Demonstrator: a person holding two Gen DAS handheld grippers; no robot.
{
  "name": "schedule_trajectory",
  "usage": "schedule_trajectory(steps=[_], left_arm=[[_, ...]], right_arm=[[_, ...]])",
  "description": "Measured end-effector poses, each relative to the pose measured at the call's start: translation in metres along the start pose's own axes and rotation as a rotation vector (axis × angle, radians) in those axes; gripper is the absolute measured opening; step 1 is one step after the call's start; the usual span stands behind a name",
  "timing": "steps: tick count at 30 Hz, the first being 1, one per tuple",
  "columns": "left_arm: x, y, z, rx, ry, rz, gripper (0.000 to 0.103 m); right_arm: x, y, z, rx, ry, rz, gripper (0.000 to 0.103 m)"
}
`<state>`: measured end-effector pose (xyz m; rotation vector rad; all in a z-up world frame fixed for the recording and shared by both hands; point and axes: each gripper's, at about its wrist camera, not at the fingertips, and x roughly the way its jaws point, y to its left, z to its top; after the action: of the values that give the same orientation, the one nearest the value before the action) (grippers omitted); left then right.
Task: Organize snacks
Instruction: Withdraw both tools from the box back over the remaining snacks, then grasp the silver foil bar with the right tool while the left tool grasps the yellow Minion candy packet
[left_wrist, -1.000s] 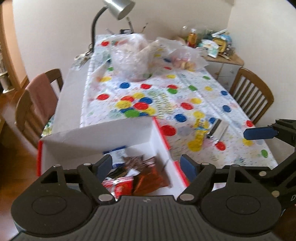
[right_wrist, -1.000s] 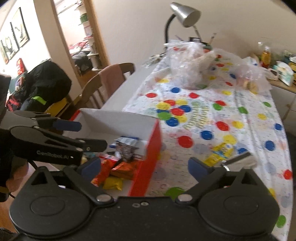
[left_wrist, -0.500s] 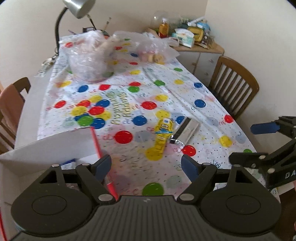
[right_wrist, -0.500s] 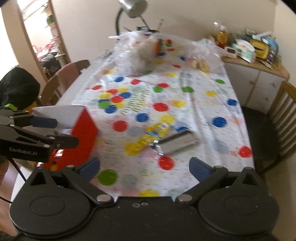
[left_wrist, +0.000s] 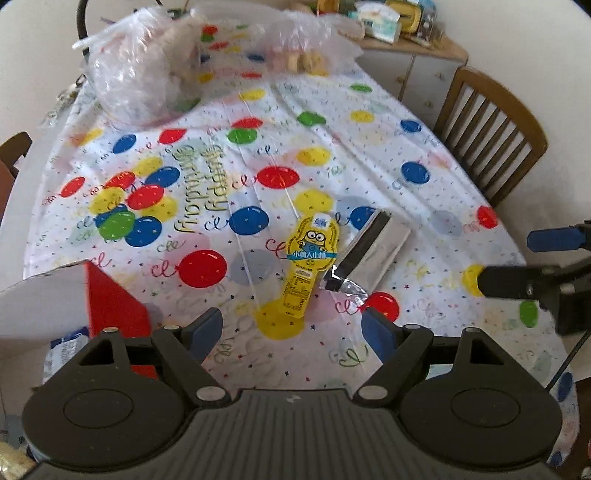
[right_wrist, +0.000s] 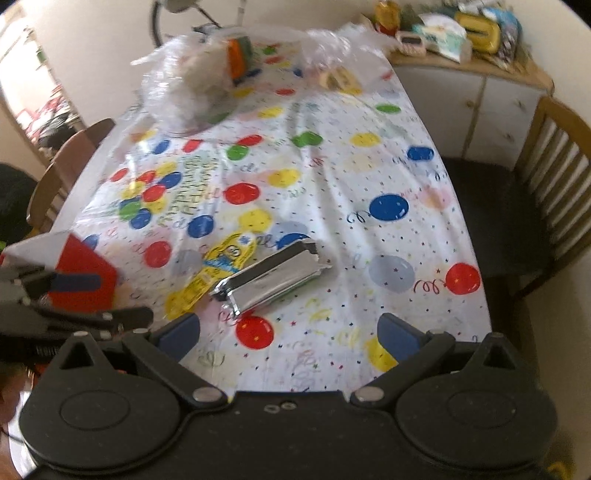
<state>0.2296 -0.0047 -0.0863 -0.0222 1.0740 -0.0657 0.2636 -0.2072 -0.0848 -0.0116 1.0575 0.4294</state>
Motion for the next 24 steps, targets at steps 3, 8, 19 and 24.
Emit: schedule_trajectory(steps=[3, 8, 19, 24], left_arm=[[0.016, -0.001, 0.004, -0.004, 0.023, 0.016, 0.083], [0.029, -0.001, 0.008, 0.003, 0.043, 0.027, 0.083], [0.046, 0.005, 0.011, 0.013, 0.063, 0.011, 0.083], [0.049, 0.01, 0.012, 0.021, 0.06, 0.011, 0.083]], right_arm=[[0.022, -0.007, 0.01, 0.073, 0.034, -0.004, 0.103], [0.059, -0.01, 0.019, 0.15, 0.078, -0.024, 0.103], [0.113, -0.007, 0.041, 0.294, 0.121, -0.129, 0.099], [0.13, -0.002, 0.046, 0.309, 0.137, -0.155, 0.093]])
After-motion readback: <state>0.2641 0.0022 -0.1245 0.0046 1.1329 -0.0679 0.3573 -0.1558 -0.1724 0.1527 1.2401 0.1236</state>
